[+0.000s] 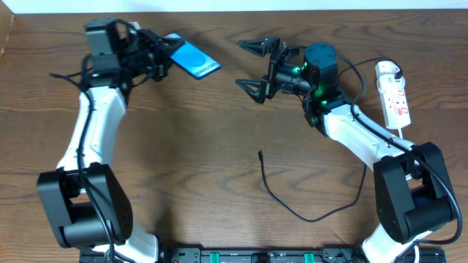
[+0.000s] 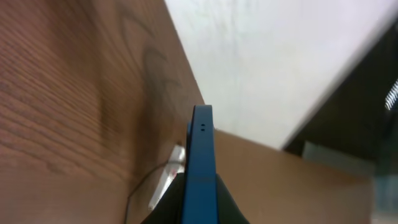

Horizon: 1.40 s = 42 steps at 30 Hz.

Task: Plug charger to phone and switch on socket
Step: 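Pull the phone leftward with the left gripper as the right gripper releases, then lower the open right gripper onto the black cable's USB-C plug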

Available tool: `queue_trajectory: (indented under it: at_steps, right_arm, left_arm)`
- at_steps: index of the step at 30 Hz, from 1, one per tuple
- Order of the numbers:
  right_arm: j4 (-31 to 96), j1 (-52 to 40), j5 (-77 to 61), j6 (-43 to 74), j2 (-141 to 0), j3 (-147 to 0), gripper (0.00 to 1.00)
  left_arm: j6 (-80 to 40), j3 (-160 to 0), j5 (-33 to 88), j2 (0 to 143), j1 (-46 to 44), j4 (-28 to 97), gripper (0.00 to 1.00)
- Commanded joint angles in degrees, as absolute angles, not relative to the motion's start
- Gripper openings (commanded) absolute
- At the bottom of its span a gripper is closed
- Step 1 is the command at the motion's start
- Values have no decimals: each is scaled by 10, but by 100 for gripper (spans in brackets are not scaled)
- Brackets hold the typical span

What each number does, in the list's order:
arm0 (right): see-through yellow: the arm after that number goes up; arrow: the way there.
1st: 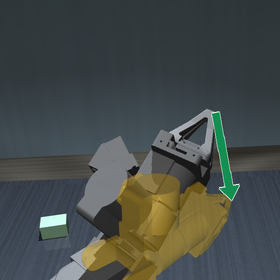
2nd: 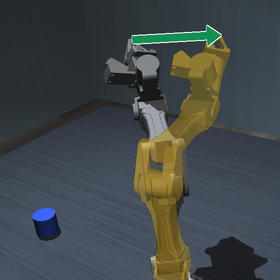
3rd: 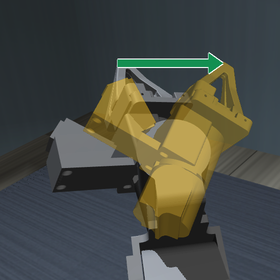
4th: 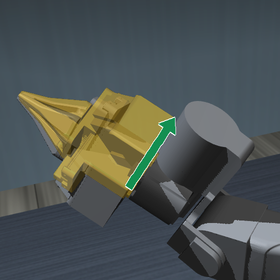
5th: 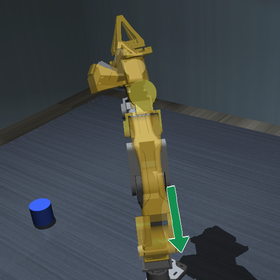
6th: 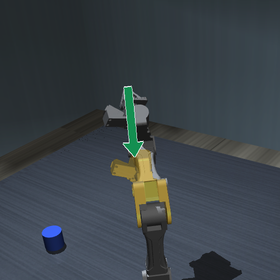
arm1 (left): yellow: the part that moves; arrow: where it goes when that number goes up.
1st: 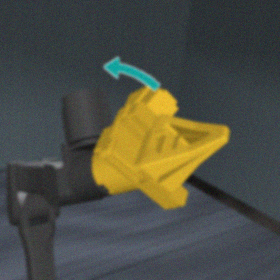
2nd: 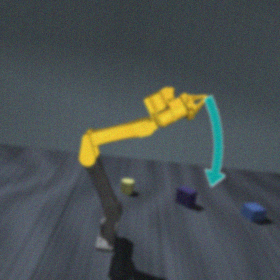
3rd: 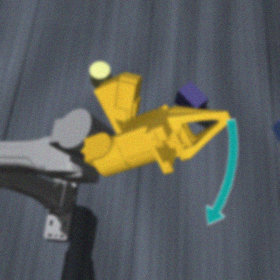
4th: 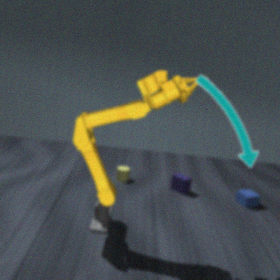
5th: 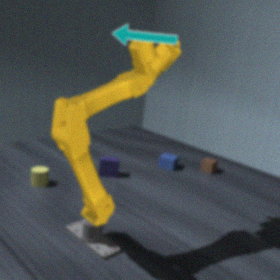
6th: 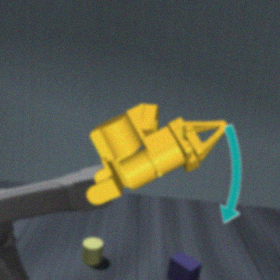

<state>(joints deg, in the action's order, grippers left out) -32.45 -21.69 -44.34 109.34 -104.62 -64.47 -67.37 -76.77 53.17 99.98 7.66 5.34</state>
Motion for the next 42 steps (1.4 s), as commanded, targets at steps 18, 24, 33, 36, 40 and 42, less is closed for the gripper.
queue_trajectory:
  at_steps: [18, 24, 33, 36, 40, 42]
  right_arm:
    - [-206, -235, -621, 487, -1042, -657, 92]
    - [-35, -256, -529, 354, -1042, -657, 95]
    - [171, -260, -363, 258, -1039, -671, 95]
    - [258, -264, -289, 233, -1037, -703, 94]
    - [373, -283, -174, 211, -1037, -757, 93]
    - [415, -302, -123, 211, -1037, -774, 93]
  left_arm:
    - [-379, -769, 901, 1000, 145, 27, 8]
    - [-316, -769, 901, 1000, 145, 27, 7]
    - [-297, -769, 887, 1000, 153, 20, 7]
    - [-296, -769, 874, 1000, 162, 20, 7]
    - [-296, -769, 874, 1000, 174, 20, 7]
    - [-296, -769, 874, 1000, 179, 20, 7]
